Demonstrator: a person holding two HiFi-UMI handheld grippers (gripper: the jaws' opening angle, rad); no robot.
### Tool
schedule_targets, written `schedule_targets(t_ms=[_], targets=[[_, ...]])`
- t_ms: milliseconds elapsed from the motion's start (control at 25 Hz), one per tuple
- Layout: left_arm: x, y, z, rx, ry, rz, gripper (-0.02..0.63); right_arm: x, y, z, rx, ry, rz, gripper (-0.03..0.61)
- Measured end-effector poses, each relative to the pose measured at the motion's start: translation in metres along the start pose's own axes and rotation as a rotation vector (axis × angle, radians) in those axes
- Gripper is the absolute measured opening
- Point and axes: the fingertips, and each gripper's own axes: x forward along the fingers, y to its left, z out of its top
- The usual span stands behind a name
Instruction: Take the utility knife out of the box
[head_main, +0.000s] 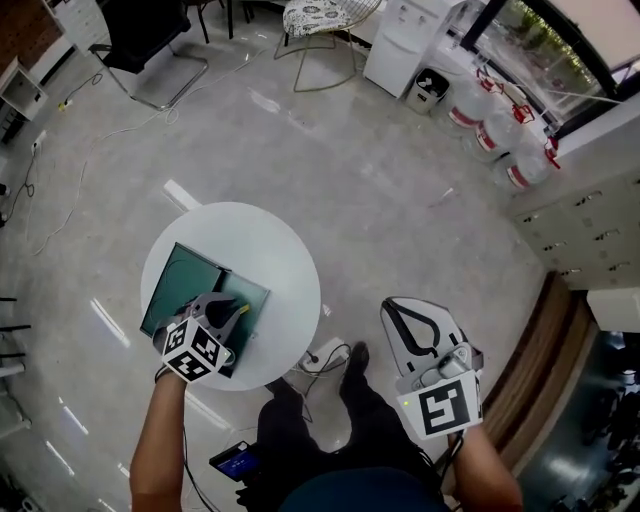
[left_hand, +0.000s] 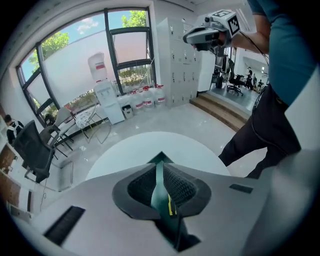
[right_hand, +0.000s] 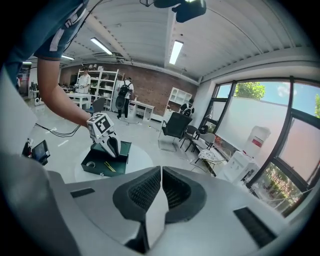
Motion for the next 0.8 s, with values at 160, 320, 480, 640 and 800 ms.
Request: schedule_targets(t_ms=[160, 320, 480, 640, 800], targets=[[0.026, -0.004, -0.021, 0.006, 0.063, -0.042, 0.070, 0.016, 0.002, -0.013, 0.014, 0.020, 0.015, 0.040], [0.049, -0.007, -0.043, 0.010, 0.117, -0.055, 0.099, 0.026, 0.010, -0.029, 0.022, 0.040, 0.030, 0.038], [0.068, -0.005, -0.060, 0.012, 0.170, -0.054, 0.117, 0.036, 0.013, -0.045, 0.028, 0.061, 0.044, 0.040], [0.084, -0.004, -0.072, 0.040, 0.225, -0.047, 0.132, 0.045, 0.017, -0.060, 0.041, 0.078, 0.053, 0.038], [0.095, -0.007, -0.083, 0.105, 0.318, -0.057, 0.132, 0.055, 0.018, -0.074, 0.050, 0.096, 0.061, 0.040]])
